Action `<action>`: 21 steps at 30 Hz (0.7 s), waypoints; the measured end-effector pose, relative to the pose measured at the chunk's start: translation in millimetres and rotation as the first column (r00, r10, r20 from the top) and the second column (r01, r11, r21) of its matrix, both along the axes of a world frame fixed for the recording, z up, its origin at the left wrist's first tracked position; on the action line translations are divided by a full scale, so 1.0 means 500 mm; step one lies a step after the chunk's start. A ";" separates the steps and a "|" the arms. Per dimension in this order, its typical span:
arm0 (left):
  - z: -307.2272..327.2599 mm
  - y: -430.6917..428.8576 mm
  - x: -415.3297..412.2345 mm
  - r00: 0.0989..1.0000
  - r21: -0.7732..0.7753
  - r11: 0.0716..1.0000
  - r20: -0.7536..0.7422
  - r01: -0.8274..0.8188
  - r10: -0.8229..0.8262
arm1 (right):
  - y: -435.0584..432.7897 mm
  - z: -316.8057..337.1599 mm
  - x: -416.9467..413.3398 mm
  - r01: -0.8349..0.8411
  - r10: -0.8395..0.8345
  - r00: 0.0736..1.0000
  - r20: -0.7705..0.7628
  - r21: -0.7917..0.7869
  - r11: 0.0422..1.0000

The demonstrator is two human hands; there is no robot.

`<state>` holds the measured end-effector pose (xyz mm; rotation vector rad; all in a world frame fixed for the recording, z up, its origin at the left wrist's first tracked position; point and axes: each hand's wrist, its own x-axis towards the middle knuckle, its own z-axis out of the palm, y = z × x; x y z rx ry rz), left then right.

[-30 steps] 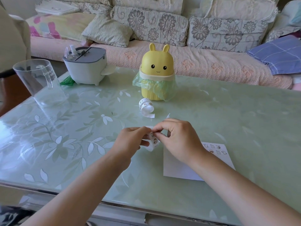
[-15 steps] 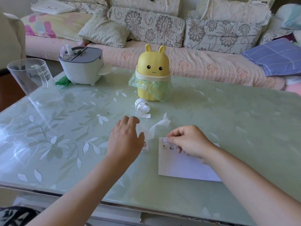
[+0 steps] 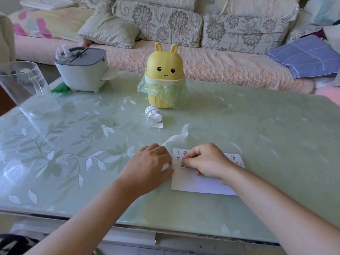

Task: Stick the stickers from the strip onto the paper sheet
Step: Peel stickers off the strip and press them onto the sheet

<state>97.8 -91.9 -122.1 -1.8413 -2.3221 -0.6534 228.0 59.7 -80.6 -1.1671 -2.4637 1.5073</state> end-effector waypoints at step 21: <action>-0.008 -0.005 0.001 0.996 -0.014 0.999 0.082 0.032 -0.031 | -0.020 -0.020 -0.040 0.038 -0.078 0.983 0.168 0.231 0.972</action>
